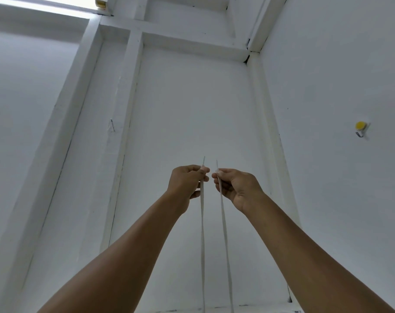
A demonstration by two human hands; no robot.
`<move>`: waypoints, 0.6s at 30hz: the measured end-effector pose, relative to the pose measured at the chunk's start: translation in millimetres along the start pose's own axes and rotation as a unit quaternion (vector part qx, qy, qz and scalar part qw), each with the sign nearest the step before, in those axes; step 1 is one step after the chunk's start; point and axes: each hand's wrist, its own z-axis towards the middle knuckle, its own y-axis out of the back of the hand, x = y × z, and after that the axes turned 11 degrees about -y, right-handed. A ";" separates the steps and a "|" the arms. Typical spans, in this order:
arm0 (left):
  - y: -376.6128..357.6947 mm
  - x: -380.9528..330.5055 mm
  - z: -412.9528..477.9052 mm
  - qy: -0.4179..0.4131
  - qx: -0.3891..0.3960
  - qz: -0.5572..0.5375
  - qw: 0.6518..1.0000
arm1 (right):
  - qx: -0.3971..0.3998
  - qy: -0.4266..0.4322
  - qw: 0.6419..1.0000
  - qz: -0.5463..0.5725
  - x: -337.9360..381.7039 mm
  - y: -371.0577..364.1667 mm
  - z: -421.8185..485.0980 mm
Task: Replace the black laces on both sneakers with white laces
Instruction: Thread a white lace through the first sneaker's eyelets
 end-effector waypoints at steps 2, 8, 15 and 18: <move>0.4 -1.3 0.9 -0.001 0.002 0.003 1.000 | -0.009 0.007 1.000 -0.001 1.9 0.0 1.1; 2.3 -0.4 -1.4 0.006 0.007 0.010 1.000 | -0.019 0.022 1.000 0.001 7.6 -2.4 0.8; 4.7 -7.3 -1.3 -0.008 -0.006 0.000 1.000 | -0.011 0.026 1.000 -0.008 8.7 -4.6 -1.3; 5.4 -10.9 -3.1 -0.012 -0.005 0.003 1.000 | -0.005 0.027 1.000 -0.010 8.3 -5.6 -3.1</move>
